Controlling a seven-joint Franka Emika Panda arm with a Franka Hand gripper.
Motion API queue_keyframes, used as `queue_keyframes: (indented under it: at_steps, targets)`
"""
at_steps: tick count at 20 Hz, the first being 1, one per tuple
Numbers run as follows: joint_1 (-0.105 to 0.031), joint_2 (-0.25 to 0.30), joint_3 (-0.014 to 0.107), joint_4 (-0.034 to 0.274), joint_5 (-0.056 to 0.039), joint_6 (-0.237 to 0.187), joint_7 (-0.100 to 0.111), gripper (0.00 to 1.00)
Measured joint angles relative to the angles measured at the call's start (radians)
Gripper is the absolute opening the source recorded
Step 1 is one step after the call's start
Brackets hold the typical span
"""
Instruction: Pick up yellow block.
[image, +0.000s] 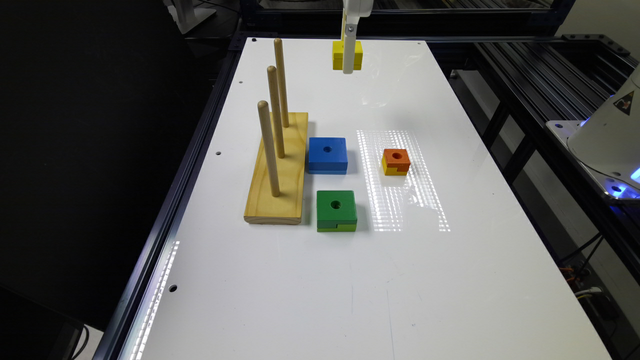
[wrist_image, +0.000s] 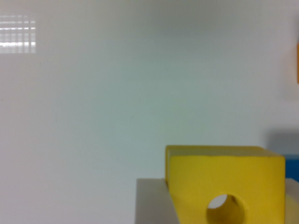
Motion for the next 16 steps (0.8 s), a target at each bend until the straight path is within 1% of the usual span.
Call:
queue_keyframes:
  at_steps: [2, 3, 5, 6, 8, 9, 11, 16]
  targets:
    - [-0.003, -0.042, 0.0, -0.015, 0.0, -0.027, 0.0, 0.0]
    - [-0.005, -0.073, 0.0, -0.024, 0.0, -0.05, 0.0, 0.0]
    - [-0.008, -0.129, 0.0, -0.051, 0.0, -0.082, -0.001, 0.0]
    - [-0.008, -0.159, 0.0, -0.072, 0.0, -0.089, -0.001, 0.0]
    - [-0.008, -0.201, 0.0, -0.108, 0.0, -0.09, -0.001, 0.0]
    - [-0.008, -0.215, 0.0, -0.122, 0.0, -0.089, -0.001, 0.0]
    - [-0.008, -0.231, 0.0, -0.136, 0.0, -0.088, -0.001, 0.0]
    - [-0.008, -0.233, 0.0, -0.138, 0.0, -0.088, -0.001, 0.0]
